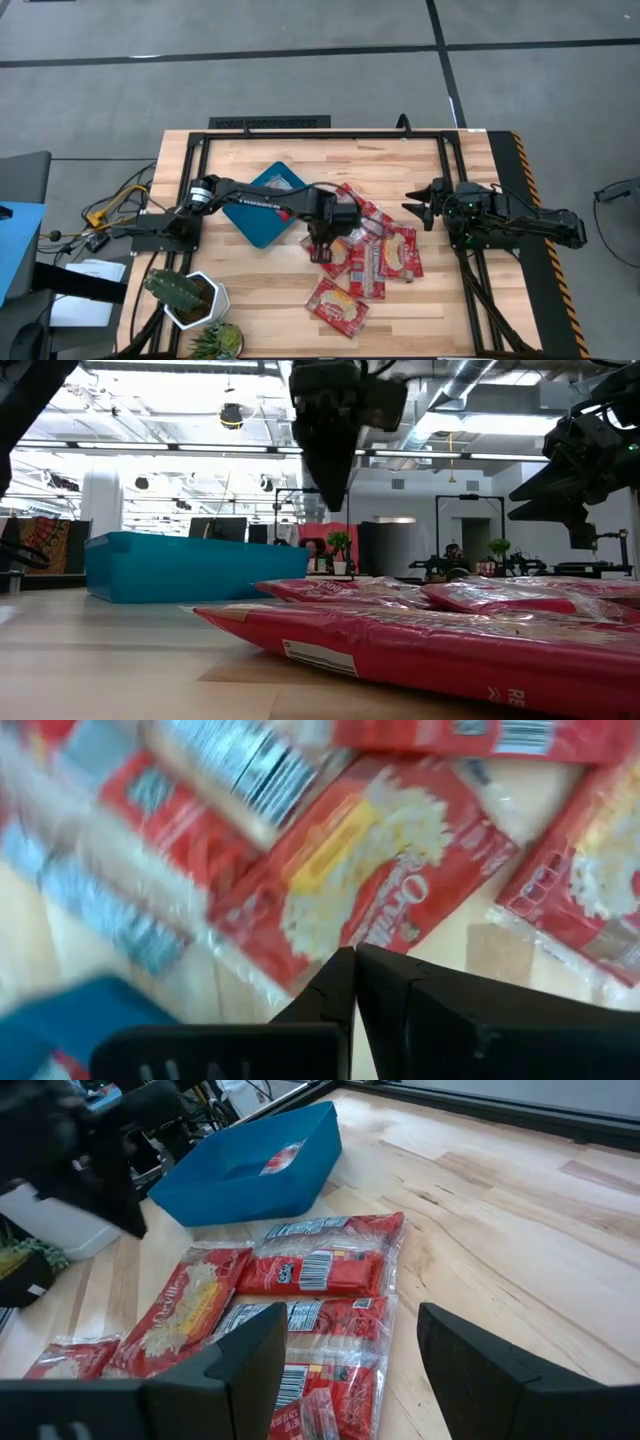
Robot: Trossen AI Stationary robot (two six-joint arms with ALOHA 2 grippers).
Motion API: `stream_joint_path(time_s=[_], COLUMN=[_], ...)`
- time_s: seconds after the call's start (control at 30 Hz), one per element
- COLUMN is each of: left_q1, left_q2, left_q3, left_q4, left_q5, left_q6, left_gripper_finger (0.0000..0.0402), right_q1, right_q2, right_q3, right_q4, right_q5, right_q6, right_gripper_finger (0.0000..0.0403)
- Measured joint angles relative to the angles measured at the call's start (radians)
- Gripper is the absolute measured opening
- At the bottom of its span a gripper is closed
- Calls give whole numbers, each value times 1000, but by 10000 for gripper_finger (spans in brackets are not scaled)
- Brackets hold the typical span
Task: Sort popcorn bags into baskets
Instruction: Put the red popcorn bag into the blue bin
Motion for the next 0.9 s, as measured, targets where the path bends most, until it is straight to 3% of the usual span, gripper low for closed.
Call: stream_joint_path(time_s=[0.2,0.43,0.6,0.9], left_q1=[15,38,33,25], left_q2=[0,0,-2,-2], left_q3=[0,0,-50,-217], left_q4=[-16,-15,21,124], left_q5=[-40,-78,-53,-42], left_q6=[-129,-406,-430,-535], left_gripper_finger=[35,170,248,279], right_q1=[0,0,0,0], right_q2=[0,0,0,0], right_q3=[0,0,0,0], right_q4=[0,0,0,-1], right_q5=[0,0,0,-1], right_q6=[0,-1,0,0], right_gripper_finger=[249,249,249,249])
